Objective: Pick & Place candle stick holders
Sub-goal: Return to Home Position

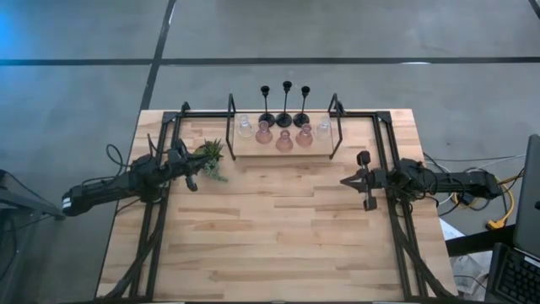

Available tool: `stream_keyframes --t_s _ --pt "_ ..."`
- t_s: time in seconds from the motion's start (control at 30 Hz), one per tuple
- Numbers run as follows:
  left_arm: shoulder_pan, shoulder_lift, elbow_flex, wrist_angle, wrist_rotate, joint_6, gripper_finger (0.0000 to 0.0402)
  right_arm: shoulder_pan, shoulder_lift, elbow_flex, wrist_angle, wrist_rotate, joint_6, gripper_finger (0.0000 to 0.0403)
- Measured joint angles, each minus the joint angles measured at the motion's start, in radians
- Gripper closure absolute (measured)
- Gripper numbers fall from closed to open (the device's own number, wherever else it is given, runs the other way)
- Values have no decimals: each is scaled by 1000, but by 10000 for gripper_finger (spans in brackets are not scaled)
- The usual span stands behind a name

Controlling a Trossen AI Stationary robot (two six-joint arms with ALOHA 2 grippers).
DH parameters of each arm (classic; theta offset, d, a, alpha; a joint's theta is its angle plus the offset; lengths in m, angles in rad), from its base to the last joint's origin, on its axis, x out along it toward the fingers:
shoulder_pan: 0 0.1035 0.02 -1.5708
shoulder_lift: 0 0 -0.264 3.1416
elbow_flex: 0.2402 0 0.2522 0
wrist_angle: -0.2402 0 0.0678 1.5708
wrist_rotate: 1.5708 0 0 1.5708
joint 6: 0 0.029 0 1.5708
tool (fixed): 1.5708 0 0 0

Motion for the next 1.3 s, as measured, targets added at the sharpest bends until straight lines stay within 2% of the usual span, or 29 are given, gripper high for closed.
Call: stream_keyframes --t_s 0.3,1.3 --pt "0 0 0 0 0 0 376 0 -9 0 -14 -20 97 394" --pt "0 0 0 0 0 0 376 0 -7 0 -14 -26 106 394"
